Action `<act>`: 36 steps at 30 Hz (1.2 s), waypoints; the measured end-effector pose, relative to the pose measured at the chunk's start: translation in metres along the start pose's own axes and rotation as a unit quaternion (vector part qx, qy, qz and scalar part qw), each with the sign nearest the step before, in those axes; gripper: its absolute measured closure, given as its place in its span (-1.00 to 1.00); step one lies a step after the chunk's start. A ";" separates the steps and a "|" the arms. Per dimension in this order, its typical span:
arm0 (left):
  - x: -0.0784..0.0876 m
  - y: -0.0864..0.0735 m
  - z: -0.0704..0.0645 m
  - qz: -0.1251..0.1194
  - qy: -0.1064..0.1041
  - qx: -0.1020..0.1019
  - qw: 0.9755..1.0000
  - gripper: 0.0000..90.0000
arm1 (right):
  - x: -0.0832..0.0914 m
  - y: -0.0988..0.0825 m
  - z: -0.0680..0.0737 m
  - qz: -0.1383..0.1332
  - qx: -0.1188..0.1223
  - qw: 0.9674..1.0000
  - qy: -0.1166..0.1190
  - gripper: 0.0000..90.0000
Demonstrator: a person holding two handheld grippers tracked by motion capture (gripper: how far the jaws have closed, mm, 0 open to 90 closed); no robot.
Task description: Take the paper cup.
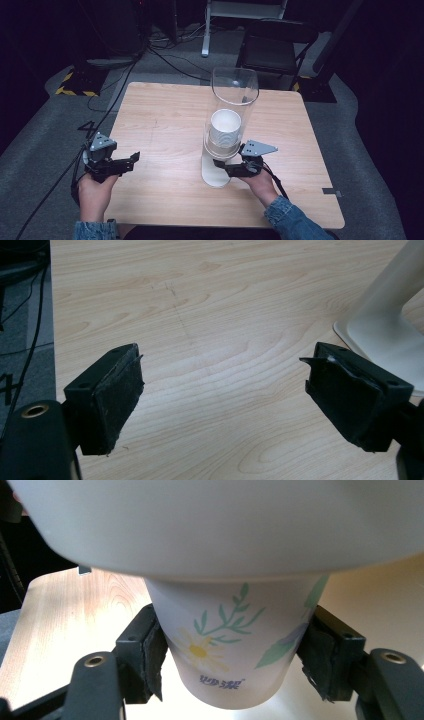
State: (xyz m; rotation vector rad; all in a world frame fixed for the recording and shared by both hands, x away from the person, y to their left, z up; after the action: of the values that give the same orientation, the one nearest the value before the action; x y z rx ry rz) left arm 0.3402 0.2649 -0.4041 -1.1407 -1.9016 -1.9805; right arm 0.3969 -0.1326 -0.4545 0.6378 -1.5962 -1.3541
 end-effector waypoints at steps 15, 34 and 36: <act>0.002 0.000 0.003 -0.004 -0.002 0.003 1.000 -0.66 | -0.019 -0.030 0.002 0.128 -0.001 0.992 0.007 -0.19; -0.005 0.006 0.002 -0.006 -0.009 0.003 1.000 -0.66 | -0.004 -0.035 0.003 0.146 0.016 0.989 0.002 -0.19; -0.008 0.008 0.001 -0.004 -0.011 0.001 1.000 -0.66 | 0.000 -0.036 0.002 0.148 0.006 0.989 0.004 -0.20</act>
State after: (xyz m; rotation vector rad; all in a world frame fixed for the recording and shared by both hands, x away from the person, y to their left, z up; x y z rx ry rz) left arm 0.3510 0.2619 -0.4025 -1.1616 -1.9207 -1.9768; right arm 0.3890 -0.1415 -0.4885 0.3934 -1.6203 -1.1212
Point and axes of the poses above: each handheld gripper's, and its own axes: x roughly backward along the jaws, y roughly out of its top, z roughly to its left, the point moved 2 cm from there along -x, roughly forward along the jaws, and after that the axes turned 2 degrees about -y, right-handed, at the moved point
